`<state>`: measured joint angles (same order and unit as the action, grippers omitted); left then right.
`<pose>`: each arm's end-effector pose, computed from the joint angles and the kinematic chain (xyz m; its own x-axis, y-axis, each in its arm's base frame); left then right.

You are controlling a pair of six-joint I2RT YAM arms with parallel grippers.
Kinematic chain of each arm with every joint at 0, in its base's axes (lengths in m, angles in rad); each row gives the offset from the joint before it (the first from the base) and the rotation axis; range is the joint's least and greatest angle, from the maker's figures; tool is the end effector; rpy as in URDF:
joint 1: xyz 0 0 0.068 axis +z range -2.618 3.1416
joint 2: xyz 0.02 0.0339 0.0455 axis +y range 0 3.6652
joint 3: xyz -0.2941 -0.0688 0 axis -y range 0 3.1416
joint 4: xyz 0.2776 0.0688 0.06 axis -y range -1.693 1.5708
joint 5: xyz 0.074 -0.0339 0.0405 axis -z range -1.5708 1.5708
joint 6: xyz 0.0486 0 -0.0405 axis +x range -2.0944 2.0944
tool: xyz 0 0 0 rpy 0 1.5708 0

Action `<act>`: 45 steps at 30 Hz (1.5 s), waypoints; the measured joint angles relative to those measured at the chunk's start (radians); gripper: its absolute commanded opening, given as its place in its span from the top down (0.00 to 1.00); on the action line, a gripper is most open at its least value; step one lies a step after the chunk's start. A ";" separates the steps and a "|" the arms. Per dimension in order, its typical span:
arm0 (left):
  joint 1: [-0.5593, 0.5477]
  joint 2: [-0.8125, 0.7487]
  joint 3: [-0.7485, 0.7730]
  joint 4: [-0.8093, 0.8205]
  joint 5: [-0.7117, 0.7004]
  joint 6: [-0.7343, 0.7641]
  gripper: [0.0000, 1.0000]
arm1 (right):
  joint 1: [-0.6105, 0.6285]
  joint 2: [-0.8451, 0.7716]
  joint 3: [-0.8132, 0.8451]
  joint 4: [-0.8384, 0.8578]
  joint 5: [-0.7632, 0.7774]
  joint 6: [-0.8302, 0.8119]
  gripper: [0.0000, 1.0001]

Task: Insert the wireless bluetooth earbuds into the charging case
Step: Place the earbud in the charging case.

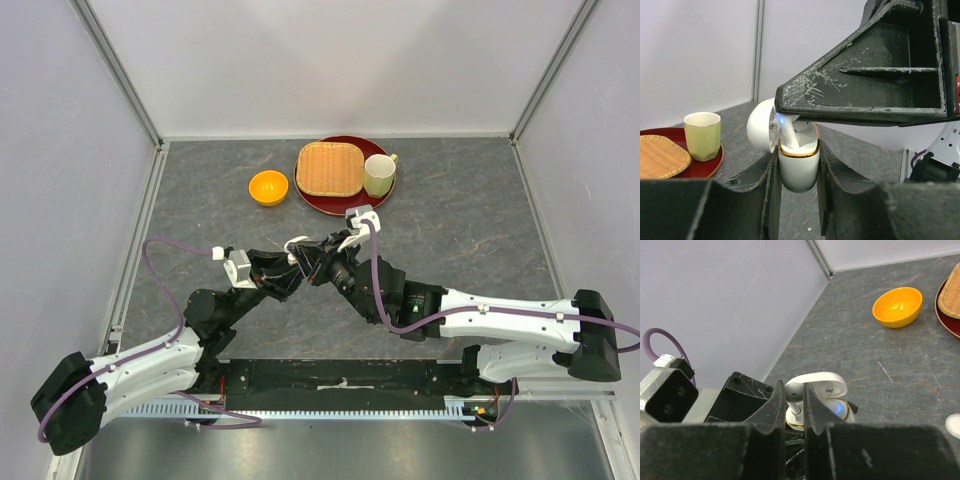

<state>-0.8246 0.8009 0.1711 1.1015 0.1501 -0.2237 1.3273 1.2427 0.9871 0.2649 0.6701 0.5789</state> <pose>0.1194 -0.1398 0.2651 0.1197 -0.4525 -0.8837 0.8645 0.4851 -0.1314 0.1067 0.3043 0.3808 -0.3324 0.4407 -0.8339 -0.5126 0.6577 0.5519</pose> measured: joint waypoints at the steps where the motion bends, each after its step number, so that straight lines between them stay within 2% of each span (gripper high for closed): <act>1: -0.002 -0.002 0.000 0.000 -0.003 0.000 0.98 | 0.002 0.000 0.000 0.001 0.001 0.000 1.00; 10: -0.004 -0.025 0.000 -0.009 -0.028 0.000 0.98 | 0.022 -0.005 -0.010 0.007 0.010 -0.001 1.00; 13: -0.006 -0.026 0.000 -0.011 -0.029 0.000 0.98 | 0.024 -0.006 -0.011 0.004 0.012 -0.004 0.97; 20: -0.007 -0.027 0.000 -0.020 -0.027 0.000 0.98 | 0.026 -0.007 -0.010 -0.007 0.013 -0.009 0.75; 22: -0.007 -0.028 0.000 -0.027 -0.025 0.000 0.98 | 0.026 -0.008 -0.008 -0.015 0.012 -0.016 0.63; 28: -0.006 -0.042 0.000 -0.051 -0.024 0.002 0.98 | 0.035 -0.008 0.029 -0.074 -0.014 -0.052 0.46; 31: -0.006 -0.060 0.000 -0.064 -0.021 0.004 0.98 | 0.039 -0.008 0.050 -0.101 -0.033 -0.064 0.39; 41: -0.006 -0.124 0.000 -0.109 -0.017 0.011 0.98 | 0.042 -0.021 0.121 -0.124 -0.094 -0.125 0.26; 45: -0.006 -0.140 0.000 -0.146 -0.015 0.012 0.98 | 0.042 -0.062 0.121 -0.124 -0.095 -0.142 0.15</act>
<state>-0.8307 0.6613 0.1711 0.9558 0.1349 -0.2115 1.3697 1.1805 1.1080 0.1406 0.5755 0.4374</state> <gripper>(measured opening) 0.353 0.768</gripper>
